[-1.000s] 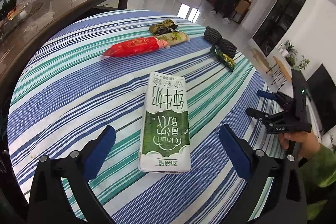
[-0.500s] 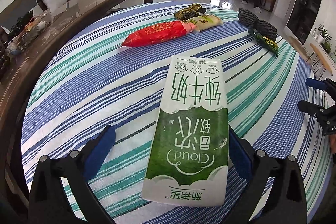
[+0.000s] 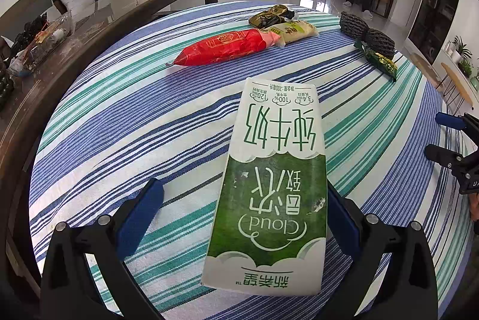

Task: Collect trash
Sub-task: 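Grasp the green cracker bag with right tool while left tool holds the carton, then carry the carton and cracker bag to the wastebasket and open both tools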

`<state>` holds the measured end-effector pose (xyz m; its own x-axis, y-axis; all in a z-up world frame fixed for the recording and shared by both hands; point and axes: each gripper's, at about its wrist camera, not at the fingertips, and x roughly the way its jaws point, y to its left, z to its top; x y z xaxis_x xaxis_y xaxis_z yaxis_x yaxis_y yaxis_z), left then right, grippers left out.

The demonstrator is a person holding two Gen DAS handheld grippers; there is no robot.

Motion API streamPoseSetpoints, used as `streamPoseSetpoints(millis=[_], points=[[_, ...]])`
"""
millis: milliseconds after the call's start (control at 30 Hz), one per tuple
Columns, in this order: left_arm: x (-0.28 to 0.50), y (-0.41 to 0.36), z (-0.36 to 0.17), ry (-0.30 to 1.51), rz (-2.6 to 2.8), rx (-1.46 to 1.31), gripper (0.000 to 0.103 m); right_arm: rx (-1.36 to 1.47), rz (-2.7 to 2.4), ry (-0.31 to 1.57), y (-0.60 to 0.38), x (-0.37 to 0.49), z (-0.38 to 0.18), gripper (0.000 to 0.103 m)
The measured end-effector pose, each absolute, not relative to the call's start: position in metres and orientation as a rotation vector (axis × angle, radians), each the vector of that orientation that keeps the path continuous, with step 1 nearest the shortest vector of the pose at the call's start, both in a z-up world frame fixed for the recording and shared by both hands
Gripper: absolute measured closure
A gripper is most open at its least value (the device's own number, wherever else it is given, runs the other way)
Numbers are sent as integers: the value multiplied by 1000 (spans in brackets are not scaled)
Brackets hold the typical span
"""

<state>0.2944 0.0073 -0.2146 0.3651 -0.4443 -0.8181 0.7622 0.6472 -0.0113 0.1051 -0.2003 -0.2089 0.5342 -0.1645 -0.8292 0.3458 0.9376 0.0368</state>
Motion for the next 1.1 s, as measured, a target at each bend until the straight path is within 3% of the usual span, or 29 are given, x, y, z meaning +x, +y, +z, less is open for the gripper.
streamPoseSetpoints(millis=[267,533,567,600,667,933,1100], points=[[295,7,-214,900,-803,405,4,373,-293,919,-248,130,-193,5],[295,8,-214,901,-804,405,4,306,-310,955,-272,200,-203,7],[295,8,-214,901,-804,405,4,312,-318,946,-272,201,-204,12],[295,8,-214,901,-804,405,4,299,-316,933,-270,201,-203,35],[295,8,-214,901,-804,405,4,287,-280,927,-260,197,-200,54],[293,9,-214,899,-798,407,4,251,-198,982,-180,139,-197,52],[289,8,-212,923,-835,441,4,329,-137,999,-179,118,-188,33]])
